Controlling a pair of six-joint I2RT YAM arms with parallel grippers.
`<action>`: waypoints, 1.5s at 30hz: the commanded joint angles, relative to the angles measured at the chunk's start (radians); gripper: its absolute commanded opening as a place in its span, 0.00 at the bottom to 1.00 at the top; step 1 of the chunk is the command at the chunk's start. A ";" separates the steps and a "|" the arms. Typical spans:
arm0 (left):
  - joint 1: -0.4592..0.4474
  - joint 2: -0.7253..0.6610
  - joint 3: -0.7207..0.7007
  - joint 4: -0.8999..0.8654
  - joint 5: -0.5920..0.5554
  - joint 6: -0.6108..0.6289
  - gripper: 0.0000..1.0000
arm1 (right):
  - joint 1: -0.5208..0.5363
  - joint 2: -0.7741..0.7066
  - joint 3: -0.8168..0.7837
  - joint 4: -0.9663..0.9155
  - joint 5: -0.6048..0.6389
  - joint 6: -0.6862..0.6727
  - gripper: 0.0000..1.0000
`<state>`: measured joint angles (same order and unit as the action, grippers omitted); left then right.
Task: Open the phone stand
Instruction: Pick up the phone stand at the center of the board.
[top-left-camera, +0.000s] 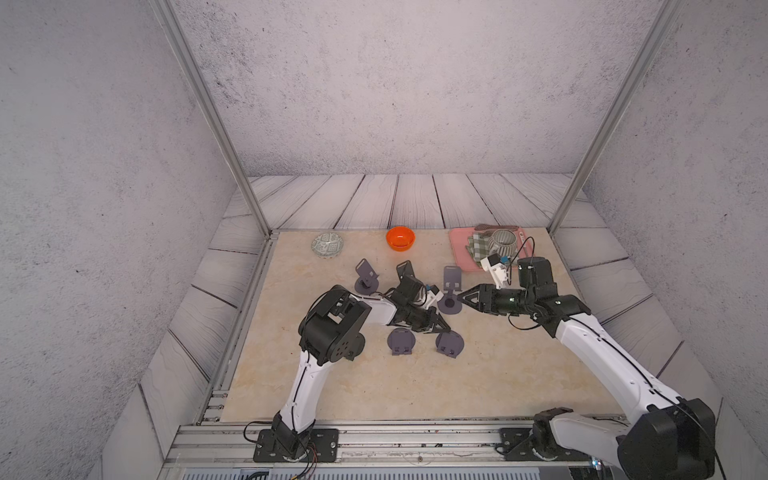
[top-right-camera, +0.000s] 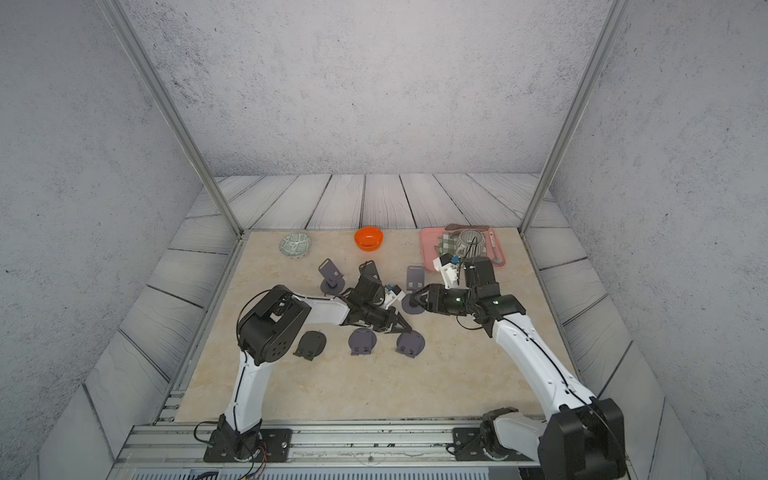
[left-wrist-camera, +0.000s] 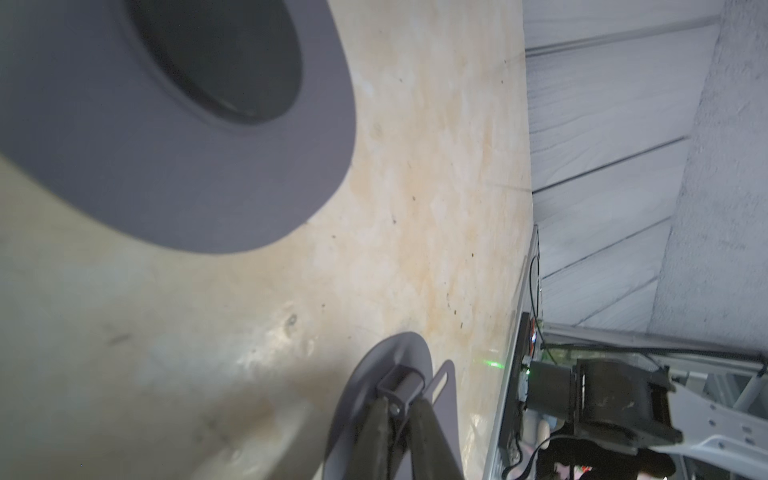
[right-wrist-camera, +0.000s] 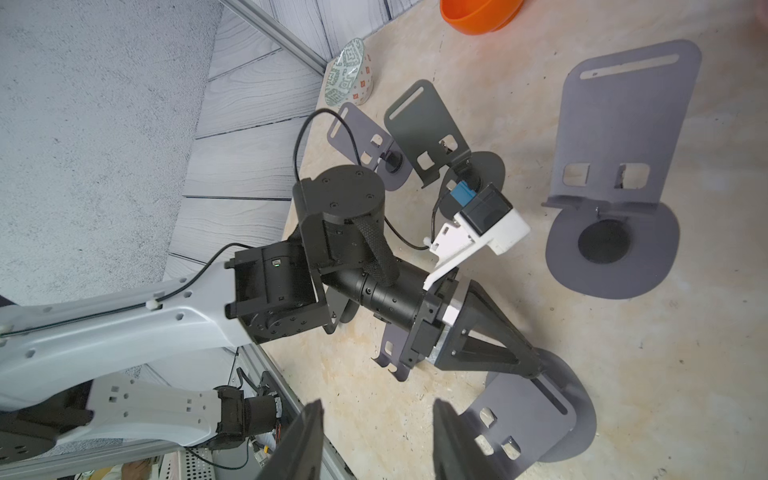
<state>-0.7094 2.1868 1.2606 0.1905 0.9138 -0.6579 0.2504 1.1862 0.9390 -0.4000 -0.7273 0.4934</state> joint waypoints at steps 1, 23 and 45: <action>-0.007 0.033 0.013 -0.029 0.016 0.015 0.01 | -0.007 0.003 -0.005 0.005 -0.011 -0.009 0.46; 0.096 -0.242 -0.132 0.247 0.114 -0.252 0.00 | -0.022 -0.046 0.002 -0.064 0.005 -0.014 0.43; 0.162 -0.668 -0.181 0.173 0.089 -0.313 0.00 | -0.013 -0.158 -0.085 0.122 -0.160 0.148 0.44</action>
<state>-0.5518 1.5524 1.0924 0.3527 1.0042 -0.9630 0.2325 1.0412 0.8707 -0.3332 -0.8474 0.6056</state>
